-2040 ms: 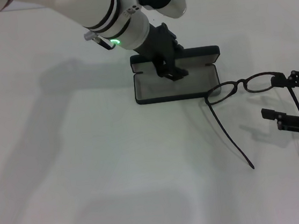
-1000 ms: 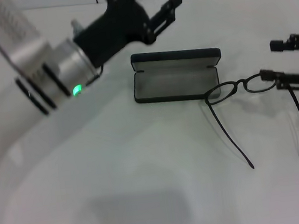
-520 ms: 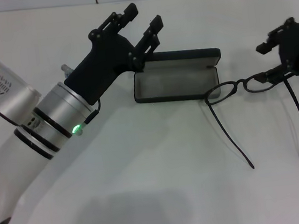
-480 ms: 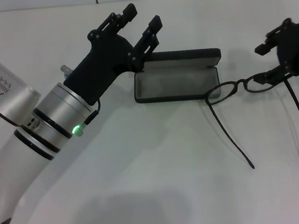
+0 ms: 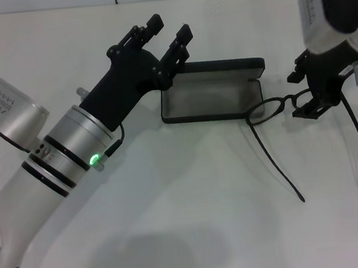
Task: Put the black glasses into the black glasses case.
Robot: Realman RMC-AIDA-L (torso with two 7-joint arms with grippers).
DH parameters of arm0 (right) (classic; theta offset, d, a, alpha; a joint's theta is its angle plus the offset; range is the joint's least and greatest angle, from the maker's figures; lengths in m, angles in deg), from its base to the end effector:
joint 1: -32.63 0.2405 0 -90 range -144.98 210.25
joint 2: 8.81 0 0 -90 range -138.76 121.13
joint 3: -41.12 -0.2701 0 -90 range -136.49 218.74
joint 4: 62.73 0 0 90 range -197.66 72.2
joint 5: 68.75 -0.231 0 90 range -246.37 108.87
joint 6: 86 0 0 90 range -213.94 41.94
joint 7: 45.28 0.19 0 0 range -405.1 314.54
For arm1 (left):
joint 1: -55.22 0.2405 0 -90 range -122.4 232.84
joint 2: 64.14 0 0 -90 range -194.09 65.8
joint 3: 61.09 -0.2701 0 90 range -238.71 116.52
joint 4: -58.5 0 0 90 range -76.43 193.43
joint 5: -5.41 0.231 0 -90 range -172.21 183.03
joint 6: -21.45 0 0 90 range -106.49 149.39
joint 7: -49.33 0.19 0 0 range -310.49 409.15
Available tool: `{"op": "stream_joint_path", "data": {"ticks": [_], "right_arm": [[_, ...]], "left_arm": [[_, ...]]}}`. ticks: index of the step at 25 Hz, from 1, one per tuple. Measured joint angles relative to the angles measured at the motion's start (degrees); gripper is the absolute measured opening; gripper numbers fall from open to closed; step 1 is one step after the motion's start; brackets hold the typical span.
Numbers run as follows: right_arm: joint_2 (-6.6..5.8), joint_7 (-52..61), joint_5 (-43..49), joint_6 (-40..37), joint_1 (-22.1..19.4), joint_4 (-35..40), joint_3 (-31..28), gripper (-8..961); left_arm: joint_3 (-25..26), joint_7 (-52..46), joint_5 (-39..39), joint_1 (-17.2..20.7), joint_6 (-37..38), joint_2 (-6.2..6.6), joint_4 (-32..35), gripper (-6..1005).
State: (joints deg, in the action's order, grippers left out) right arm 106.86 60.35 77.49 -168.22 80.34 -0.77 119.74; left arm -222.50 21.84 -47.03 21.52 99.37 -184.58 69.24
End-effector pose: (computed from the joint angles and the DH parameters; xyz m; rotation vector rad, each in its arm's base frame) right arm 0.1734 0.4443 -0.0538 -2.8419 -0.1178 -0.6516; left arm -0.2185 0.3755 -0.1121 -2.0706 -0.4991 -1.1860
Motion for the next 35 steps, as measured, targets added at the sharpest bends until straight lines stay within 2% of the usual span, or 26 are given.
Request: {"op": "stream_joint_path", "data": {"ticks": [8,15,24,32,35], "right_arm": [[0.44,0.9,1.12,3.87,2.77,-6.02,3.21,592],[0.56,3.11,1.1,8.87,6.15,-12.53,7.04,531],[0.54,4.11,-0.18,11.34,6.53,-14.47,9.81,496],[0.51,5.5,-1.17,10.18,6.2,-14.25,9.89,145],[0.31,7.31,-0.79,9.05,5.76,-12.93,9.4,131]], "left_arm": [[0.01,0.3,-0.15,1.24,-1.55,-0.04,1.59,556],[-0.52,0.54,0.52,1.67,-2.52,-0.11,2.32,555],[-0.58,0.64,0.59,3.25,-2.51,-0.23,2.92,556],[-0.28,0.67,0.58,3.57,-2.36,-0.24,2.89,554],[-0.13,1.36,0.32,3.85,-2.2,-0.2,2.85,553]]}}
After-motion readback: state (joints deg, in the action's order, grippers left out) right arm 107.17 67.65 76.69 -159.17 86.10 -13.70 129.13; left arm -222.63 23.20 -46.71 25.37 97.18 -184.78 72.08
